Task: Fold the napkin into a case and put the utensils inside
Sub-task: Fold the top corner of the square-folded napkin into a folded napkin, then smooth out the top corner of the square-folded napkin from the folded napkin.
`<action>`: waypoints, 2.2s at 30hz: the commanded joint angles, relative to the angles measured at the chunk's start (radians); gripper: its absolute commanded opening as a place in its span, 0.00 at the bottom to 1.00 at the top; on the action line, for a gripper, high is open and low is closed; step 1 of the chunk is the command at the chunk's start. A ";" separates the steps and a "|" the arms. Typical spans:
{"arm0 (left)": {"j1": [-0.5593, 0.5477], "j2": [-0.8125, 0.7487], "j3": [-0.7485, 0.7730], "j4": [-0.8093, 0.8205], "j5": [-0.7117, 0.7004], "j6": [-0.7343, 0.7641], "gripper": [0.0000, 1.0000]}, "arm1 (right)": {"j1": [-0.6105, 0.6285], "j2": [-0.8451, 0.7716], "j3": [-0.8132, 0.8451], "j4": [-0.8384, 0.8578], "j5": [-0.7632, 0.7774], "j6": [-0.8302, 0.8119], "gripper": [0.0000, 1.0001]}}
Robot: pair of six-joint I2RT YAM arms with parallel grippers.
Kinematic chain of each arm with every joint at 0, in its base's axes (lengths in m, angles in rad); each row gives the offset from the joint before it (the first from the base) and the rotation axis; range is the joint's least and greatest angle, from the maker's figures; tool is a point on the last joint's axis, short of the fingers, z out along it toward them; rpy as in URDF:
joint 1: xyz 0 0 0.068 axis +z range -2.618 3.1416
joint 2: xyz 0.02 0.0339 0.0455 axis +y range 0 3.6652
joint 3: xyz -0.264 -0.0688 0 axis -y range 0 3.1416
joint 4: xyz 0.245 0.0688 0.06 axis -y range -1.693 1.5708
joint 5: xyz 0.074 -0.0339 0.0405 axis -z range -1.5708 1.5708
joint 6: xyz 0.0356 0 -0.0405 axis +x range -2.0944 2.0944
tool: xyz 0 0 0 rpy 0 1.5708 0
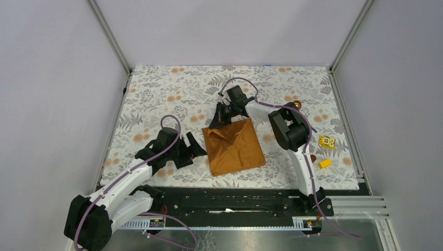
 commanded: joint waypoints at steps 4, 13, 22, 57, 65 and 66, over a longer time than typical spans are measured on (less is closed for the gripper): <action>0.009 -0.003 -0.007 0.033 0.001 0.002 0.92 | 0.032 0.038 0.069 0.003 -0.065 0.004 0.00; 0.014 0.003 -0.005 0.045 0.014 0.003 0.92 | 0.039 0.057 0.088 -0.004 -0.049 0.000 0.07; 0.017 0.036 0.019 0.077 0.042 0.019 0.92 | 0.040 -0.001 0.111 -0.058 -0.066 -0.020 0.45; 0.126 0.916 0.439 0.370 0.040 0.119 0.07 | -0.214 -0.279 -0.253 0.007 0.015 -0.143 0.66; 0.128 0.879 0.380 0.387 0.010 0.102 0.00 | 0.022 -0.497 -0.529 0.286 -0.052 0.082 0.80; 0.130 0.873 0.373 0.390 0.006 0.100 0.00 | 0.051 -0.501 -0.592 0.386 -0.066 0.145 0.80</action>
